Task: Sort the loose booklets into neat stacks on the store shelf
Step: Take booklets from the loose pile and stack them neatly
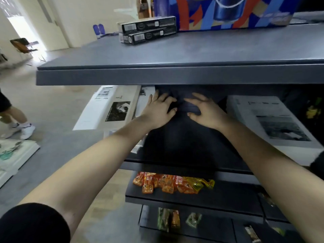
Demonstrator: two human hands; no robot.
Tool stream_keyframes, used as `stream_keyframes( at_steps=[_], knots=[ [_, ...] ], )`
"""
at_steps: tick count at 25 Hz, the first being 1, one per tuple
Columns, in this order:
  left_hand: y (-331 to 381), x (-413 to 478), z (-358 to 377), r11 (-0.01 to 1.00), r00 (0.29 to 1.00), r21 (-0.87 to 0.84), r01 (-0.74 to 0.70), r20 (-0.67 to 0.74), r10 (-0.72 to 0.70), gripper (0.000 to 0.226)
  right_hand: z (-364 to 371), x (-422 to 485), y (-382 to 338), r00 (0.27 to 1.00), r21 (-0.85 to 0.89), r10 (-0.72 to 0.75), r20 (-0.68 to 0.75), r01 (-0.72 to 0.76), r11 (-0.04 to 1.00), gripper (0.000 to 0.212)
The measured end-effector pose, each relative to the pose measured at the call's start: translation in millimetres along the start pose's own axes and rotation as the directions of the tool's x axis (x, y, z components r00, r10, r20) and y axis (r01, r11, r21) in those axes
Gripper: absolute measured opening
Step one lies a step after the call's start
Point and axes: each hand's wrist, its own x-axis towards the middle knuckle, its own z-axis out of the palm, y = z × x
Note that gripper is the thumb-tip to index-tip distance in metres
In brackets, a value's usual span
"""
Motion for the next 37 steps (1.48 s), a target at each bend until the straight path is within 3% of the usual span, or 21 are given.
stream_keyframes(
  at_steps=[8, 11, 14, 16, 19, 21, 24, 27, 29, 31, 34, 37],
  knots=[
    [-109.7, -58.4, -26.4, 0.984, 0.984, -0.013, 0.175, 0.016, -0.175, 0.057, 47.4, 50.8, -116.2, 0.978, -0.034, -0.205, 0.049, 0.206, 0.978, 0.064],
    [-145.4, -79.9, -30.0, 0.989, 0.989, 0.012, 0.148, 0.019, -0.148, 0.075, 62.8, 61.9, -156.8, 0.958, 0.008, -0.272, 0.095, 0.273, 0.962, 0.066],
    [-177.6, -97.5, -26.5, 0.994, 0.995, 0.063, 0.090, 0.030, -0.092, 0.089, 77.6, 68.9, -179.3, 0.924, -0.048, -0.286, 0.253, 0.307, 0.951, 0.078],
    [-196.3, -105.6, -21.9, 0.992, 0.997, 0.117, 0.045, 0.051, -0.051, 0.089, 87.5, 71.4, -188.6, 0.909, -0.185, -0.265, 0.322, 0.334, 0.924, 0.086],
    [-213.9, -106.5, -16.8, 0.979, 0.999, 0.205, -0.002, 0.053, -0.010, 0.077, 89.3, 75.5, -200.2, 0.927, -0.294, -0.219, 0.306, 0.311, 0.904, 0.079],
    [-220.7, -102.9, -18.8, 0.982, 0.999, 0.189, -0.027, 0.040, 0.019, 0.067, 83.7, 77.5, -204.0, 0.926, -0.268, -0.217, 0.309, 0.304, 0.914, 0.073],
    [-218.8, -100.7, -28.4, 0.992, 0.993, 0.060, -0.107, 0.046, 0.104, 0.071, 77.6, 77.5, -193.2, 0.917, -0.158, -0.210, 0.340, 0.276, 0.948, 0.077],
    [-205.8, -105.4, -39.1, 0.994, 0.996, 0.085, -0.067, 0.066, 0.062, 0.057, 64.4, 76.9, -172.0, 0.917, -0.153, -0.143, 0.371, 0.212, 0.965, 0.077],
    [-191.0, -104.6, -40.1, 0.965, 0.987, 0.224, -0.136, -0.055, 0.152, 0.040, 57.2, 71.6, -170.1, 0.928, -0.273, -0.070, 0.366, 0.178, 0.945, 0.073],
    [-168.8, -104.0, -38.5, 0.919, 0.953, 0.313, -0.239, -0.105, 0.283, 0.029, 63.1, 61.7, -180.8, 0.939, -0.256, -0.118, 0.324, 0.206, 0.944, 0.062],
    [-138.5, -100.1, -33.8, 0.895, 0.943, 0.343, -0.285, -0.070, 0.327, 0.031, 81.0, 41.3, -191.3, 0.954, -0.146, -0.260, 0.149, 0.281, 0.948, 0.026],
    [-150.7, -102.5, -30.3, 0.869, 0.856, 0.226, -0.441, -0.186, 0.483, 0.043, 71.2, 25.3, -171.9, 0.959, -0.055, -0.272, 0.085, 0.277, 0.959, 0.033]
  ],
)
